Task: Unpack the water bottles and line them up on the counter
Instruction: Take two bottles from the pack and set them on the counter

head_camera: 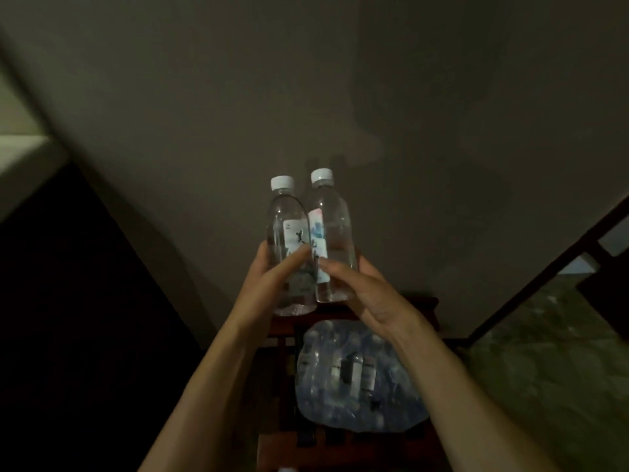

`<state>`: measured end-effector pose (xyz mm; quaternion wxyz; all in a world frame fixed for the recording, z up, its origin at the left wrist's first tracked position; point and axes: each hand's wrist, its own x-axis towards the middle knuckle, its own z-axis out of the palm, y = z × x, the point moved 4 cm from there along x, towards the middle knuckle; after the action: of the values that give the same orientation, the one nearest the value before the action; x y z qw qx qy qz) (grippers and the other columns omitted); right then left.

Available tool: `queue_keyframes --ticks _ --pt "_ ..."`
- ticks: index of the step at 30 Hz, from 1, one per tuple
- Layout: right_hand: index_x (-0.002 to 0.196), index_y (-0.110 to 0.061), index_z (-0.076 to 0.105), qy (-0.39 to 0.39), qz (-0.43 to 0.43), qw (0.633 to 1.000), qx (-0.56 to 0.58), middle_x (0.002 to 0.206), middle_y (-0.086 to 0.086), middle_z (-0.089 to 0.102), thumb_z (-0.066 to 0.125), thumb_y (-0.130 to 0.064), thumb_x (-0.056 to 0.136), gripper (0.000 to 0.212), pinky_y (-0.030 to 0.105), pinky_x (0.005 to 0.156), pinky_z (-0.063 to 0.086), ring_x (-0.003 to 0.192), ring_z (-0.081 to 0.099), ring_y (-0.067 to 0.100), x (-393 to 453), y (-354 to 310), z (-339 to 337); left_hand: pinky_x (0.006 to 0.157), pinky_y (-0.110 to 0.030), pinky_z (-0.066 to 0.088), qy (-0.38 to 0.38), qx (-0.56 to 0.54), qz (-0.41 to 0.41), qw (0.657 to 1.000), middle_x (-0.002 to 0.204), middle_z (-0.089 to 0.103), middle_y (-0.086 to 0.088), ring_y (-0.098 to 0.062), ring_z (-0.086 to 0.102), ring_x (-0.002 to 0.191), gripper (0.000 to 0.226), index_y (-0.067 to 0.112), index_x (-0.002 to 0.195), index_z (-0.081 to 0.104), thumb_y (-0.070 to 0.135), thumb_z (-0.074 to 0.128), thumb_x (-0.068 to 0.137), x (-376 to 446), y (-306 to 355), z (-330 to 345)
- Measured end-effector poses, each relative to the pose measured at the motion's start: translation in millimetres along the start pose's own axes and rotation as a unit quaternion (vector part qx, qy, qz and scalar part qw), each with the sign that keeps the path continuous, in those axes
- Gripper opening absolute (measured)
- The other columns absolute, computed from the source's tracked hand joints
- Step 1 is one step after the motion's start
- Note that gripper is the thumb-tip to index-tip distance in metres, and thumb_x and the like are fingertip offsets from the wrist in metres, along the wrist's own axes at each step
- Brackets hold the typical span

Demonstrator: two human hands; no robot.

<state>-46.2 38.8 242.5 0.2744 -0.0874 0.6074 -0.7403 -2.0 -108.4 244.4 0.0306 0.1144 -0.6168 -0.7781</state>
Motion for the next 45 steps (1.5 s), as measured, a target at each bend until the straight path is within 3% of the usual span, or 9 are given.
queue_keyframes --ticks 8,13,16,22,29,34,39,42,45 --pt "0.083 -0.056 0.068 -0.035 -0.031 0.991 -0.128 0.087 -0.026 0.073 0.082 -0.042 0.068 0.025 0.009 0.062 0.052 0.083 0.069 -0.006 -5 -25 54 0.077 -0.031 0.06 0.025 0.055 0.076 0.995 0.114 0.072 -0.006 -0.022 0.073 0.101 0.044 0.027 0.119 0.06 0.036 0.078 0.08 -40 50 -42" --pt "0.118 -0.028 0.06 -0.044 -0.075 0.972 -0.22 0.102 -0.011 0.075 0.081 -0.051 0.057 0.068 0.027 0.086 0.056 0.096 0.07 0.004 4 -43 91 0.094 -0.041 0.056 0.104 0.202 0.167 0.959 0.121 0.056 -0.002 -0.013 0.064 0.11 0.05 0.038 0.115 0.061 0.037 0.083 0.07 -53 90 -81" --pt "0.121 -0.019 0.063 -0.06 -0.105 0.961 -0.248 0.111 0.0 0.074 0.082 -0.033 0.069 0.057 0.038 0.098 0.052 0.106 0.068 0.015 12 -51 127 0.097 -0.031 0.051 0.14 0.26 0.231 0.927 0.112 0.056 0.007 0.0 0.059 0.105 0.052 0.049 0.107 0.059 0.026 0.087 0.07 -67 119 -107" --pt "0.116 -0.024 0.058 -0.039 -0.141 0.948 -0.283 0.115 -0.005 0.067 0.086 -0.027 0.069 0.054 0.016 0.081 0.053 0.101 0.066 0.002 29 -63 215 0.083 -0.033 0.059 0.142 0.315 0.242 0.907 0.101 0.073 0.012 -0.003 0.069 0.093 0.053 0.034 0.11 0.066 0.028 0.089 0.063 -93 175 -195" --pt "0.125 -0.019 0.054 -0.089 -0.193 0.937 -0.278 0.107 -0.002 0.074 0.081 -0.002 0.072 0.063 0.018 0.079 0.055 0.097 0.071 0.006 49 -79 322 0.067 -0.008 0.053 0.141 0.325 0.264 0.897 0.099 0.073 0.018 0.012 0.065 0.09 0.058 0.032 0.119 0.065 0.018 0.086 0.066 -111 223 -289" --pt "0.133 -0.017 0.048 -0.102 -0.205 0.929 -0.291 0.11 -0.01 0.069 0.078 0.002 0.073 0.07 0.019 0.083 0.055 0.101 0.067 0.0 69 -80 368 0.065 -0.011 0.045 0.157 0.355 0.238 0.89 0.105 0.064 0.022 0.015 0.058 0.096 0.059 0.04 0.118 0.053 0.024 0.084 0.07 -109 239 -333" --pt "0.122 -0.025 0.051 -0.109 -0.211 0.911 -0.338 0.112 -0.004 0.07 0.081 -0.034 0.062 0.068 0.038 0.093 0.056 0.103 0.067 0.01 98 -81 405 0.068 -0.024 0.05 0.236 0.331 0.215 0.888 0.101 0.063 0.016 0.001 0.062 0.092 0.055 0.028 0.11 0.048 0.034 0.085 0.07 -109 243 -368" --pt "0.116 -0.041 0.043 -0.109 -0.211 0.903 -0.358 0.115 -0.014 0.064 0.078 -0.058 0.052 0.076 0.036 0.093 0.055 0.107 0.063 0.006 108 -78 428 0.074 -0.037 0.056 0.254 0.329 0.205 0.886 0.107 0.065 0.008 -0.009 0.065 0.094 0.056 0.021 0.116 0.05 0.032 0.083 0.073 -118 242 -383" --pt "0.116 -0.038 0.04 -0.106 -0.209 0.897 -0.375 0.113 -0.015 0.062 0.075 -0.063 0.048 0.081 0.033 0.09 0.055 0.106 0.063 0.008 116 -73 448 0.077 -0.032 0.055 0.265 0.335 0.202 0.882 0.114 0.062 0.005 -0.01 0.062 0.1 0.052 0.017 0.121 0.051 0.021 0.08 0.078 -124 243 -400"
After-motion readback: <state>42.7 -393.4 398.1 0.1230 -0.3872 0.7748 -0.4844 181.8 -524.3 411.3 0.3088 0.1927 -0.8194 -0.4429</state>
